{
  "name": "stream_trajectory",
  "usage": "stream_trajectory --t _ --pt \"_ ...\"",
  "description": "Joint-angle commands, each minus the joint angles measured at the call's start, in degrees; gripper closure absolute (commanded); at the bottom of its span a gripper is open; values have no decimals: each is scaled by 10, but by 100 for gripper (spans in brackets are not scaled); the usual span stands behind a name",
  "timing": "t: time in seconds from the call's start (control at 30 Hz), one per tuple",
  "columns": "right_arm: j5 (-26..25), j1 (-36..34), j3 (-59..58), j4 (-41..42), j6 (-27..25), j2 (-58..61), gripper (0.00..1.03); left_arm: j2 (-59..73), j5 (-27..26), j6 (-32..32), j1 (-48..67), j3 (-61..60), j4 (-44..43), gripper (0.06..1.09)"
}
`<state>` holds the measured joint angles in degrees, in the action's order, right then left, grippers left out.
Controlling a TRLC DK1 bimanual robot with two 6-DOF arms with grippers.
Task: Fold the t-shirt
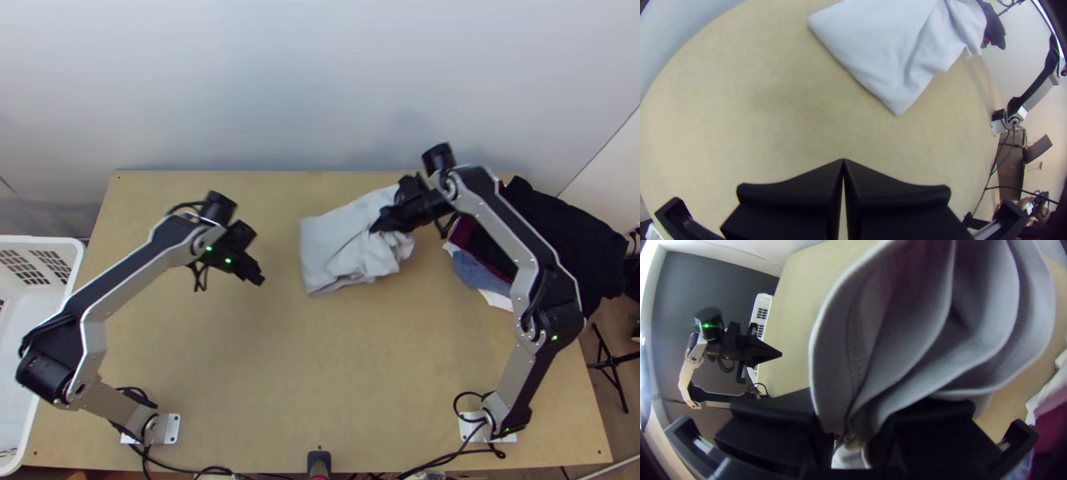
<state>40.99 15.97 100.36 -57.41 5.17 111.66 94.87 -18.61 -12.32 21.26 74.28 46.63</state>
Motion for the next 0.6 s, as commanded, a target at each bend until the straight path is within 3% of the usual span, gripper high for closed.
stream_trajectory --t 0.0,0.57 --pt "6 -32 112 -75 -1 -15 100 -24 -5 -8 -44 -23 9 99" --pt "6 -179 317 -200 -16 -16 100 -26 -5 -23 -45 -99 -33 99"
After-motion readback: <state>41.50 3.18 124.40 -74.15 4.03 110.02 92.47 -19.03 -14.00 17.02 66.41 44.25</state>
